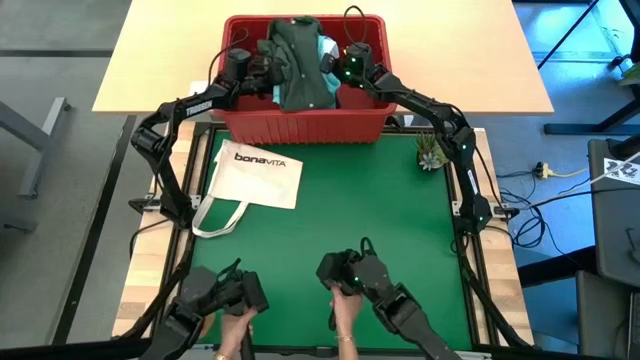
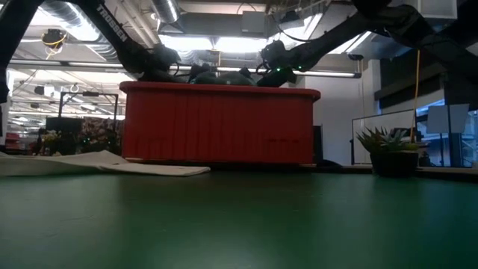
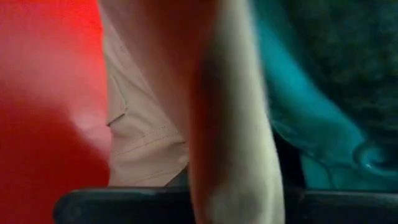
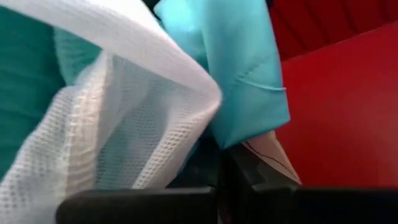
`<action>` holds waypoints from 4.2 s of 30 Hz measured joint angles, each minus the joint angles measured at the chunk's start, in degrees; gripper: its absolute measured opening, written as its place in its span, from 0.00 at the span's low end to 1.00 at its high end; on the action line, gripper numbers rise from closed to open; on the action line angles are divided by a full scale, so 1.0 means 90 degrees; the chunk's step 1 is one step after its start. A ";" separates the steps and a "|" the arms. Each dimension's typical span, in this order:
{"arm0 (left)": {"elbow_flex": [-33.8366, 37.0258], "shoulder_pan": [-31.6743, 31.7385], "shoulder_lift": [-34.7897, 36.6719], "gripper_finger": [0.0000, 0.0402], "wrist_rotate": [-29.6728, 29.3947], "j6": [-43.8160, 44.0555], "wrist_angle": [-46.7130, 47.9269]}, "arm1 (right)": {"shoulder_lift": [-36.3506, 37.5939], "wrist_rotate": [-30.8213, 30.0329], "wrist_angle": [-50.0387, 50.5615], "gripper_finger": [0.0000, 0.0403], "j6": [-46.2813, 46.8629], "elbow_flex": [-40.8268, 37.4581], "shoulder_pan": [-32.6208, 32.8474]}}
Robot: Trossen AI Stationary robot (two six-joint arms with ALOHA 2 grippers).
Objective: Fold Laundry from Bin
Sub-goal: Put the stack clothes into the red laundry bin
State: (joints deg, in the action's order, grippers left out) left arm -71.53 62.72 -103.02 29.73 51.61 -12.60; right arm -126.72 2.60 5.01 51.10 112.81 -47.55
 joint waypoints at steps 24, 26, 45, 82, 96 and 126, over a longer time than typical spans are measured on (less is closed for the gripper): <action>0.0000 -0.0003 0.0012 0.02 -0.1249 -0.0497 0.0520 | -0.0348 -0.0618 0.0557 0.01 0.0155 -0.0001 -0.0008; 0.0000 -0.0001 0.0012 0.02 -0.1321 -0.0625 0.0623 | -0.0442 -0.0584 0.0564 0.01 0.0322 -0.0001 -0.0010; 0.0000 -0.0013 0.0024 0.05 -0.2107 -0.1717 0.1153 | -0.0483 -0.0928 0.0604 0.01 0.0293 -0.0001 -0.0024; 0.0002 0.0991 0.0117 0.35 -0.0931 -0.1629 0.0091 | -0.0460 -0.0367 0.0898 0.50 0.0280 -0.0001 -0.0414; 0.0002 0.0765 0.0321 0.35 -0.0210 -0.1929 -0.0908 | -0.0437 0.0674 0.0860 0.48 -0.0423 0.1312 -0.0524; 0.0007 -0.0742 0.0321 0.35 -0.2641 -0.5988 0.1017 | -0.1251 0.0024 0.0685 0.48 -0.1891 0.1581 0.0408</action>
State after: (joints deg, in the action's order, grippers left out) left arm -71.46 56.05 -100.14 5.96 -2.28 -3.45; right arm -137.97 2.82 11.18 34.08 127.03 -43.88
